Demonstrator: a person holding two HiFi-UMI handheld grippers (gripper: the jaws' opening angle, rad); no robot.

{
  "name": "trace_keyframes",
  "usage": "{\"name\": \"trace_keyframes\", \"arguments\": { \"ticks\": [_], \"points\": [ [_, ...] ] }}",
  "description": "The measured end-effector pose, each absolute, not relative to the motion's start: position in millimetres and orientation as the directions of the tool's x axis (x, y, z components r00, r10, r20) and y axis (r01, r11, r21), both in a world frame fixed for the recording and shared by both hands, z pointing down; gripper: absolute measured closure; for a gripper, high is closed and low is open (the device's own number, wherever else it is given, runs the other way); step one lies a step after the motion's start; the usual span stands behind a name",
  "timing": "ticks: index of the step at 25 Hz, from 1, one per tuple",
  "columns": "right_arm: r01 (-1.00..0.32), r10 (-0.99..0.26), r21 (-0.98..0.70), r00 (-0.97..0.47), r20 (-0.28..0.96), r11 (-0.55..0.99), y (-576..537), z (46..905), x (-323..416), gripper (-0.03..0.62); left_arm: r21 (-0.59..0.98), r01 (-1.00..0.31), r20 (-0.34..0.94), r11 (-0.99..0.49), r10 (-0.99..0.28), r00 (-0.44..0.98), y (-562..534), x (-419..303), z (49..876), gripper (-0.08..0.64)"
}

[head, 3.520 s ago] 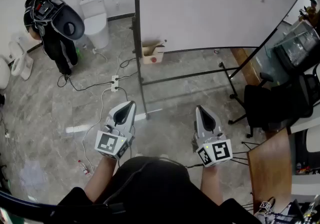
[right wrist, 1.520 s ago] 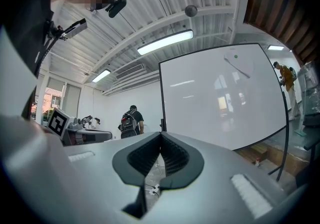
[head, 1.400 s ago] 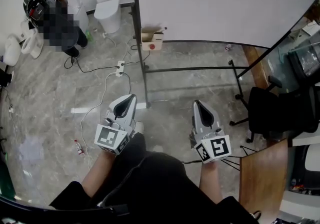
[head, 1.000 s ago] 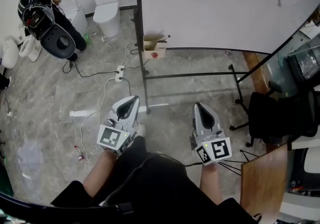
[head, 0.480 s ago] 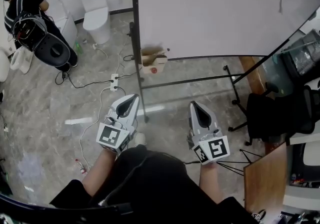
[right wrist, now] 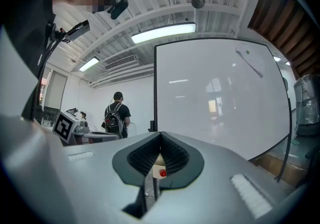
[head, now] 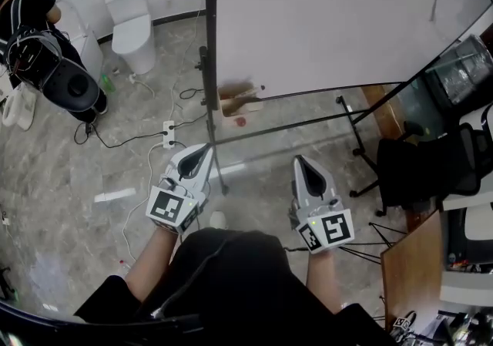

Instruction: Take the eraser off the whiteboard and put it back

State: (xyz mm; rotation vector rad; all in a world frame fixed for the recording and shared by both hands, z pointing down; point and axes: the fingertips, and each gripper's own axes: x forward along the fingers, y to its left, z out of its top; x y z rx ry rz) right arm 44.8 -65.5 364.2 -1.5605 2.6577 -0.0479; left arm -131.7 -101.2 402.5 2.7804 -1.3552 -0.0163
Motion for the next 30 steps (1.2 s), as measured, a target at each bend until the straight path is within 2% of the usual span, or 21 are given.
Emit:
{"name": "trace_keyframes", "arguments": {
  "ticks": [13,20,30],
  "points": [
    [-0.891,-0.893,-0.065,-0.45,-0.008,0.45,-98.2,372.2,16.9,0.583,0.034,-0.741,0.057,-0.671,-0.739,0.671,-143.6,-160.5,425.7,0.555],
    [-0.884,-0.887,-0.076,-0.462,-0.015,0.462,-116.1,376.8,24.9,0.583,0.028,-0.732,0.064,-0.681,-0.729,0.681,-158.6,-142.3,427.0,0.555],
    [-0.828,-0.831,-0.082,-0.556,-0.022,0.555,-154.2,373.3,26.5,0.583,-0.044,-0.755,0.092,-0.654,-0.755,0.649,-188.7,-107.9,426.5,0.554]
  ]
}}
